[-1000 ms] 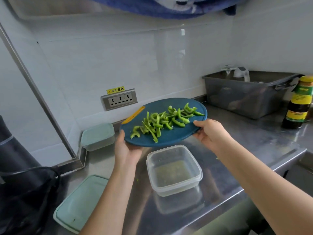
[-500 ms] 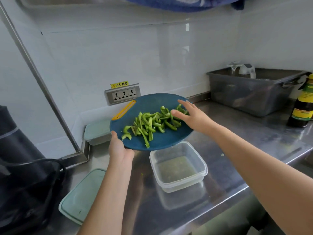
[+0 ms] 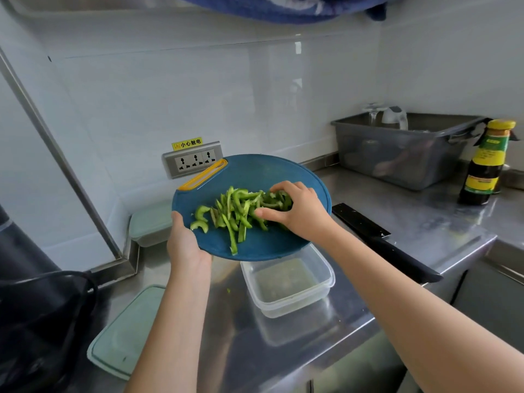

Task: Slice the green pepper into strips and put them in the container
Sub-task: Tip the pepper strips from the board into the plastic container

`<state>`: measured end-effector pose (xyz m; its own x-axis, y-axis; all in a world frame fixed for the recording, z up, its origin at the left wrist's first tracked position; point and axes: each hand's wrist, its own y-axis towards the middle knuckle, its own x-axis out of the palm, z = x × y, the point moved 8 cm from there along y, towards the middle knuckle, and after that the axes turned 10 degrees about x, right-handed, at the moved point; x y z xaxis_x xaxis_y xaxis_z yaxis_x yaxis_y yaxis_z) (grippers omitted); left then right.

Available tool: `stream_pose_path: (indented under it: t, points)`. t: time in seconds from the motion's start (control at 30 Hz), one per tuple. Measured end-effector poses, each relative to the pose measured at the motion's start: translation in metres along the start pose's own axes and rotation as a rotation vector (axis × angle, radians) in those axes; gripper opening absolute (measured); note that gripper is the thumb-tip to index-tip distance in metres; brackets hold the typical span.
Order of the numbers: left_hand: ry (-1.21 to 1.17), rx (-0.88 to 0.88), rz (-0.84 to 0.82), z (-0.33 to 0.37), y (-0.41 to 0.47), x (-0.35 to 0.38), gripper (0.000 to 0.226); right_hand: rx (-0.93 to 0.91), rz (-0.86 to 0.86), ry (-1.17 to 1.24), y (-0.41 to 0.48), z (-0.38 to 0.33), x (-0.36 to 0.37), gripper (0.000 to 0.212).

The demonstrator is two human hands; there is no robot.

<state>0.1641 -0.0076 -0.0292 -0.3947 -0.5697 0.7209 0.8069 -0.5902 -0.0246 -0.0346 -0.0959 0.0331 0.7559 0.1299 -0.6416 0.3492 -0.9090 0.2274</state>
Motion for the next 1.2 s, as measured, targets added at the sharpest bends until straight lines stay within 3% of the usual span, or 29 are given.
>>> stream_pose_path:
  t: [0.33,0.6,1.0,1.2]
  points:
    - [0.027,-0.040,0.013,-0.008,-0.009,0.002,0.036,0.161,0.223,0.007,-0.040,0.000,0.004,0.063]
    - [0.036,-0.031,-0.013,-0.010,-0.006,0.002,0.036,0.170,0.237,0.079,-0.062,-0.001,0.019,0.041]
    - [-0.016,-0.043,0.018,-0.011,-0.002,-0.005,0.036,0.077,0.225,0.033,-0.088,-0.008,0.035,0.034]
    - [-0.038,-0.052,0.019,-0.013,-0.009,0.000,0.035,-0.028,0.205,0.033,-0.097,-0.010,0.028,0.050]
